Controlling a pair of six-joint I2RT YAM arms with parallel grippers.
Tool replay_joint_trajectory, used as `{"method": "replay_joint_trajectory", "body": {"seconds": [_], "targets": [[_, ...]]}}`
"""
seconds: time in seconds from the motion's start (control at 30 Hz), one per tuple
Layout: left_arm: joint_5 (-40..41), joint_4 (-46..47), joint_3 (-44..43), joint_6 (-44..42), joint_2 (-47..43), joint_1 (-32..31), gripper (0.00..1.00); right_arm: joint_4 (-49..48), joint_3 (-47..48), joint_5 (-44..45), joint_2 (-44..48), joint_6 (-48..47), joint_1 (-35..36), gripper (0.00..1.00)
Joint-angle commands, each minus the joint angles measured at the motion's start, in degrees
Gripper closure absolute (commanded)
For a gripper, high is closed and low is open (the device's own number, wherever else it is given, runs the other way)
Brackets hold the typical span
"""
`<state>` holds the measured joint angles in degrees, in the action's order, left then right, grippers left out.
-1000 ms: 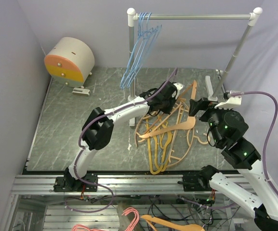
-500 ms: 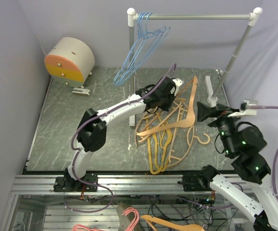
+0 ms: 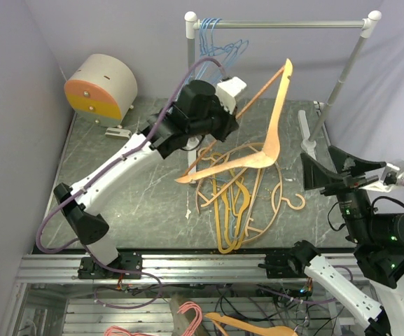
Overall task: Organize the hangers
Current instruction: Pick up the hanger at the center of the board.
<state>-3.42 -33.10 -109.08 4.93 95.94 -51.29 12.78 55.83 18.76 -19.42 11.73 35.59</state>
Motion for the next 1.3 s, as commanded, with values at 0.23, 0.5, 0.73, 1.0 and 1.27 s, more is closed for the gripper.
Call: {"method": "replay_joint_trajectory", "body": {"seconds": [0.23,0.5,0.73,1.0,1.27], "targets": [[-0.3,0.1,-8.7,4.5,-0.7,8.1,0.93,-10.5,-5.9,-31.4,-2.5,3.5,-0.2,0.04],[-1.8,-0.5,-12.6,5.6,-0.6,8.0,0.93,-9.1,-8.8,-26.8,0.2,3.9,-0.3,0.03],[-2.6,0.9,-14.4,7.9,0.6,8.1,0.93,-31.3,-22.5,-32.0,-6.4,15.1,-0.3,0.05],[-1.2,1.1,-13.7,9.9,0.4,8.0,0.93,-60.7,-29.7,-28.1,-17.3,21.6,-0.2,0.05],[0.8,1.3,-13.5,10.0,1.2,8.2,0.93,-82.4,-29.0,-30.7,-32.9,28.0,2.0,0.06]]}}
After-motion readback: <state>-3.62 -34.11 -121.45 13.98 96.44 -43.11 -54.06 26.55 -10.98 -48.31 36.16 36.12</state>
